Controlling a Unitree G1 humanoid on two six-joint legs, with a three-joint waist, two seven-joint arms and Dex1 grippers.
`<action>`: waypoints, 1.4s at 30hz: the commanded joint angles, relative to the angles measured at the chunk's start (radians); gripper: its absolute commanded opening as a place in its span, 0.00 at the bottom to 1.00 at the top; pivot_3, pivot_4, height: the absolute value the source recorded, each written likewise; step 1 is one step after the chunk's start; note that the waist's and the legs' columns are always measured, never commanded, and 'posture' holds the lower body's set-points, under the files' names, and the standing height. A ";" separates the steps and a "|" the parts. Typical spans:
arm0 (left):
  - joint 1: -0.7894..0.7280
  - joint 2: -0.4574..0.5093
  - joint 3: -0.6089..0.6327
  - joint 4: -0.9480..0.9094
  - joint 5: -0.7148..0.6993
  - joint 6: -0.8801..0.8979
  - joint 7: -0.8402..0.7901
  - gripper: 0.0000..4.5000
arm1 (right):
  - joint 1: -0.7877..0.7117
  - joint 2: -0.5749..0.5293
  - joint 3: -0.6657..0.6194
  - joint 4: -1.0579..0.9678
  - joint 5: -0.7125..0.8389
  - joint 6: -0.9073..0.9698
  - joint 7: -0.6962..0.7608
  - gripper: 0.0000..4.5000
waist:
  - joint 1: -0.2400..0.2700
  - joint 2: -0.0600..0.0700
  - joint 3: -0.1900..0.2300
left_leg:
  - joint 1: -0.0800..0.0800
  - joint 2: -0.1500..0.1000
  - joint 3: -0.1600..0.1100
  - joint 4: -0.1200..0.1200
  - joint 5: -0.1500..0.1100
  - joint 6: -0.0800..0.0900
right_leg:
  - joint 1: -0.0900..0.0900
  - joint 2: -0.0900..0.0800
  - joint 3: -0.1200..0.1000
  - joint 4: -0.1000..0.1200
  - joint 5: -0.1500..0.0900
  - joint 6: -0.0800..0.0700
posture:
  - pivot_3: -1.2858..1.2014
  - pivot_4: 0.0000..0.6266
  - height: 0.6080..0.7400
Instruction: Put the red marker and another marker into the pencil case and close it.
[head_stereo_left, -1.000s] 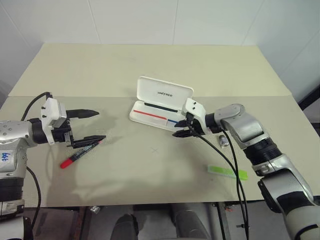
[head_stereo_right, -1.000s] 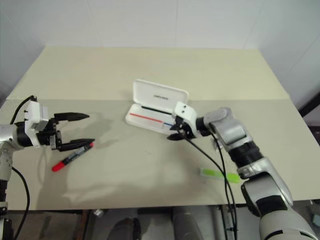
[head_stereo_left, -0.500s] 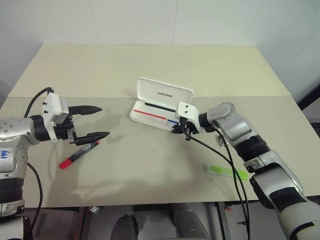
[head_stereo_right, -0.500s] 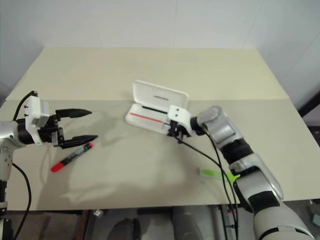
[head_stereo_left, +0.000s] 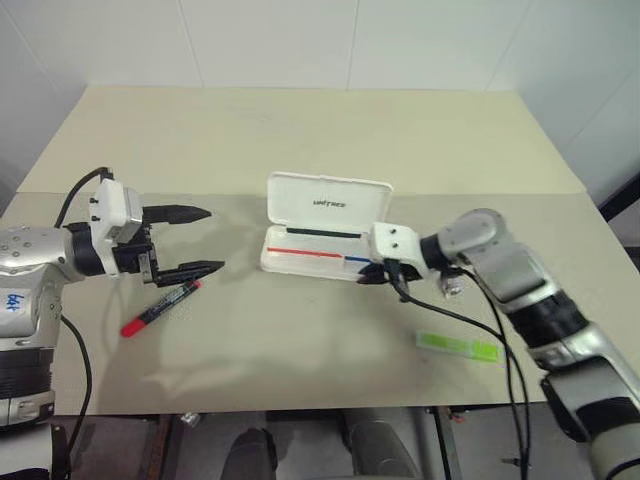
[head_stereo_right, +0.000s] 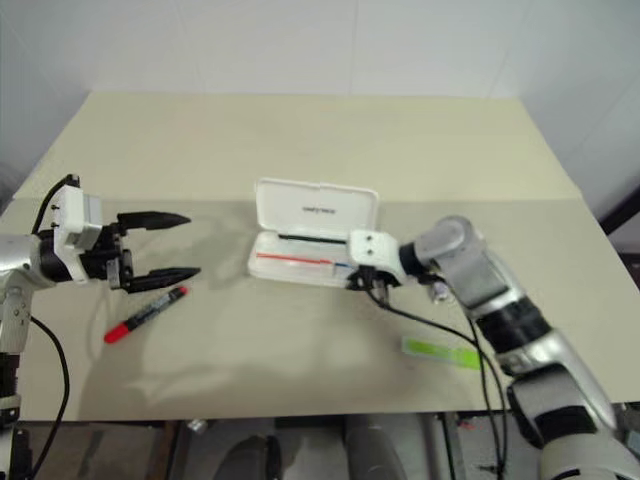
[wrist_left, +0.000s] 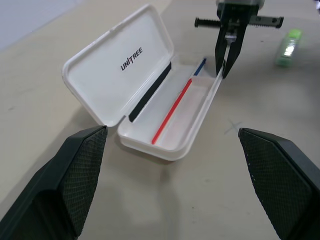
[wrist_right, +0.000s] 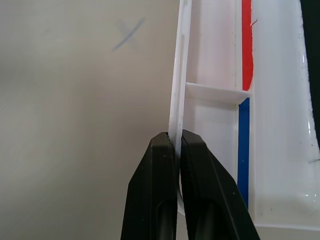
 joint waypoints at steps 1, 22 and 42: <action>-0.033 -0.012 -0.015 -0.001 -0.015 -0.017 -0.015 1.00 | 0.061 -0.050 -0.036 -0.143 0.017 0.014 0.010 0.01 | 0.001 0.000 0.000 | 0.000 0.000 0.000 0.000 0.000 0.000 | 0.000 0.000 0.000 0.000 0.000 0.000 | 0.52 0.24 1.00; -0.072 -0.021 -0.056 0.074 -0.002 -0.036 -0.073 1.00 | 0.220 0.010 -0.026 -0.137 0.004 -0.125 -0.104 0.01 | -0.009 -0.004 -0.002 | 0.004 0.000 0.001 0.002 0.000 0.000 | 0.001 0.001 0.001 0.003 -0.001 -0.002 | 0.52 0.24 1.00; -0.056 -0.013 -0.041 0.072 0.000 -0.049 -0.059 1.00 | 0.206 0.013 -0.076 -0.160 0.089 -0.140 -0.047 0.73 | -0.002 -0.003 -0.001 | 0.005 0.000 0.000 0.002 0.001 0.001 | 0.001 0.001 0.001 0.007 -0.005 -0.006 | 0.52 0.24 1.00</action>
